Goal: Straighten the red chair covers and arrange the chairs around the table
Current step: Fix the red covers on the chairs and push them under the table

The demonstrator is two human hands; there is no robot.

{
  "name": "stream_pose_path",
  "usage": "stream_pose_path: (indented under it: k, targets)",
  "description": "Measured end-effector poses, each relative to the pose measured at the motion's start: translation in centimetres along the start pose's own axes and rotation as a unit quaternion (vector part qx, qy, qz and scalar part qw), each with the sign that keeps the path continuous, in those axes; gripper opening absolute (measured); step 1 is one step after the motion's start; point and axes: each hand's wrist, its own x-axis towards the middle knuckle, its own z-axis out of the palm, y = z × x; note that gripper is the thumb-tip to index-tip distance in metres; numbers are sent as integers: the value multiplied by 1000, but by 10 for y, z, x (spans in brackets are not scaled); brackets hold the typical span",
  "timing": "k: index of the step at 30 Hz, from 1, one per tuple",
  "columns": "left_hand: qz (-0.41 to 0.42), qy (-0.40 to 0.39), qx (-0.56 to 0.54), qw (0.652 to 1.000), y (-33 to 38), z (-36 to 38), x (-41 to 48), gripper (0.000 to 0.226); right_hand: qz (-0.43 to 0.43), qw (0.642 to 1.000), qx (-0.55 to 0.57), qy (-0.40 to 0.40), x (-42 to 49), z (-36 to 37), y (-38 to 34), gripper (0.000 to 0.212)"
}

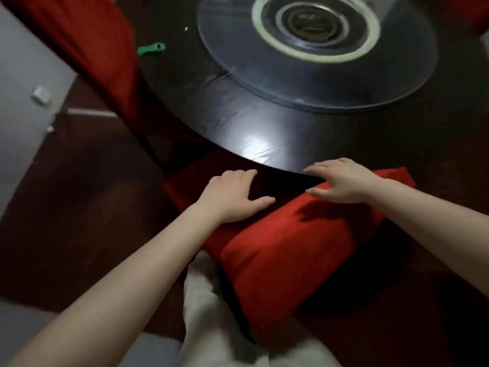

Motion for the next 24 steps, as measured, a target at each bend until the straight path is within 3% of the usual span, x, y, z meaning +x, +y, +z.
stream_pose_path:
  k: [4, 8, 11, 16, 24]
  targets:
    - [-57, 6, -58, 997, 59, 39, -52, 83, 64, 993, -17, -102, -12, 19, 32, 59]
    - [-129, -20, -48, 990, 113, 88, -85, 81, 99, 991, -38, -77, -16, 28, 42, 63]
    - [-150, 56, 4, 987, 135, 114, -105, 82, 100, 992, -51, -55, -31, 36, 45, 65]
    - [-48, 105, 66, 991, 146, 136, -122, 75, 115, 992, -42, -35, -83, 58, 49, 65]
    - [93, 174, 82, 977, 82, 116, -122, 66, 171, 985, -25, 27, -155, 80, 12, 68]
